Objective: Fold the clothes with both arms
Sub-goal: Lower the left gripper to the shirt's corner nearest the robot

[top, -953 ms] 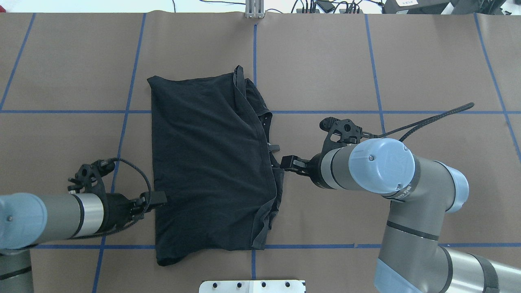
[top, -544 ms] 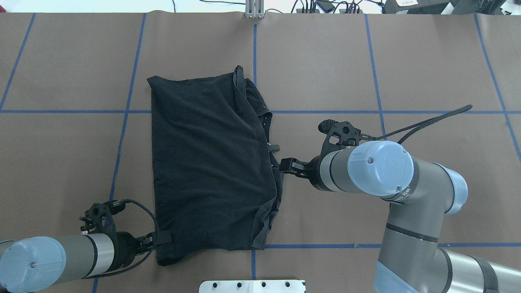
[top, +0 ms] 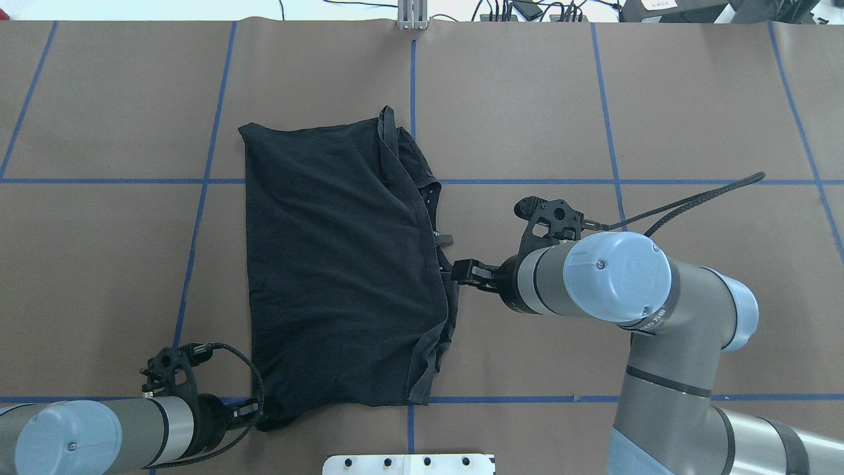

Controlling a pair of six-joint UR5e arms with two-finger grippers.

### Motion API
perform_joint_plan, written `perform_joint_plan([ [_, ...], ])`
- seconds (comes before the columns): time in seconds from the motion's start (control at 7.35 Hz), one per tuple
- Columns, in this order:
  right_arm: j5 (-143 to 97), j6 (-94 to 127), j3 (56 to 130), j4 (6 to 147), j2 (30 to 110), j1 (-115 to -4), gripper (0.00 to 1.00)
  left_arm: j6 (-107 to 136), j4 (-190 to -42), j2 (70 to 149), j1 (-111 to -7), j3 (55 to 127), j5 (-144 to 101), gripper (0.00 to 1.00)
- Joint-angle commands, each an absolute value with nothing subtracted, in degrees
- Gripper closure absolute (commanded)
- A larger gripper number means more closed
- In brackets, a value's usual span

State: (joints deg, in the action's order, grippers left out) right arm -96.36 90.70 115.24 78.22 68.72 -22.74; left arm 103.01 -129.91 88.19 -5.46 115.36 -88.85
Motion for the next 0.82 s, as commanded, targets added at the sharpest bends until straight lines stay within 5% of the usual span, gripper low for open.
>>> perform_joint_plan([
  [0.0,-96.33,90.7,115.49,78.22,68.73,-22.5,0.0,103.01,-129.9,88.24,-5.36,115.4,-88.94,0.79],
  [0.27,-96.15,90.7,115.49,78.22,68.73,-22.24,0.0,103.01,-129.9,88.24,-5.36,115.75,-89.03,1.0],
  [0.68,-88.53,94.1,113.39,78.22,67.68,-15.31,0.01,103.01,-129.9,88.24,-5.36,116.01,-89.12,1.0],
])
